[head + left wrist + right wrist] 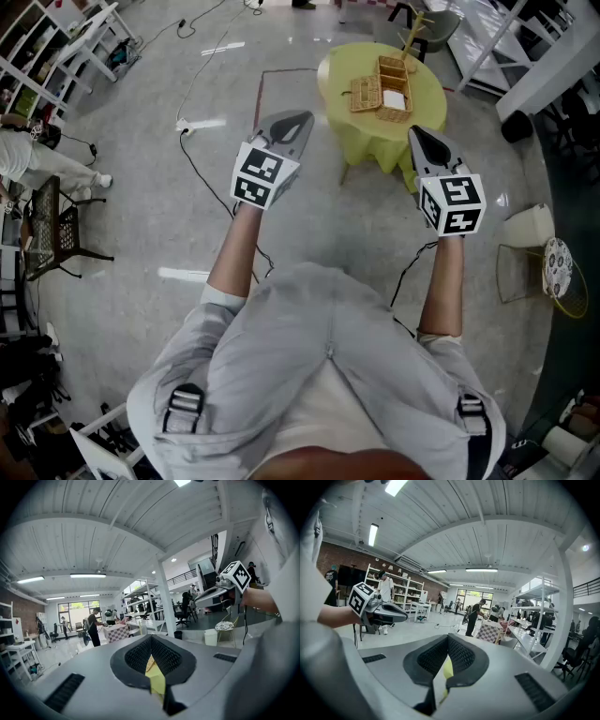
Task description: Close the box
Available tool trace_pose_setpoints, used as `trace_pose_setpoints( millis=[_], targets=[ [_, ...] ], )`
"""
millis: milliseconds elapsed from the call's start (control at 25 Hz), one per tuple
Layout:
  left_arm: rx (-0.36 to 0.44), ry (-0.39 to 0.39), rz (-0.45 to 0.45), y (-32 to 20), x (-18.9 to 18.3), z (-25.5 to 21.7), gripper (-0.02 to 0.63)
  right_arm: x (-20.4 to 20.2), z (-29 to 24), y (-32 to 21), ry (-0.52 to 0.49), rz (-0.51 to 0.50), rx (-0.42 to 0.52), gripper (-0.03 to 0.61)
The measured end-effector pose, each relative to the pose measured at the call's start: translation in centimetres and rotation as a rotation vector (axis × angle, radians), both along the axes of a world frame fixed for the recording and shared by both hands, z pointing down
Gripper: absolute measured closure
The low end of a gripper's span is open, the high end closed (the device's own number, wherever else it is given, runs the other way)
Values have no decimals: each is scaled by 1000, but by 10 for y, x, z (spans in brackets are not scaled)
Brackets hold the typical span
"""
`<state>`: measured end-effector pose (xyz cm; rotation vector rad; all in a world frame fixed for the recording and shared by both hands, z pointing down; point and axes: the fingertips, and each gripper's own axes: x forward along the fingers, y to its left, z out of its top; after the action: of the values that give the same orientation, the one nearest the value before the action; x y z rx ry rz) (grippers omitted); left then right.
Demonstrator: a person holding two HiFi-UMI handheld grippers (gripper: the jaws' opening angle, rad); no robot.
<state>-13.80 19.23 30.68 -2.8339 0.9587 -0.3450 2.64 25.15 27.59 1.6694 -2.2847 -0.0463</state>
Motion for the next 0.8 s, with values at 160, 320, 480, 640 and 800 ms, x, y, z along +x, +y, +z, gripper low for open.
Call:
trace_pose_setpoints(
  millis=[160,320,480,640,800],
  targets=[
    [-3,-6,3,0,10,5,584,9,4,-2,-13,4,5,554],
    [-18,-3,-4,-2,22,12,584,24,3,-3,-91,4,32,554],
    [-31,-8,-22,-4,35,20,584,39,8,-4,-150,-25,29,555],
    [-35,-14,-43,-3,45,24,584,54,17,-9,-132,-38,13,555],
    [-48,-25,-60,-9,53,31,584,63,29,-20,-116,-54,-5,554]
  ],
)
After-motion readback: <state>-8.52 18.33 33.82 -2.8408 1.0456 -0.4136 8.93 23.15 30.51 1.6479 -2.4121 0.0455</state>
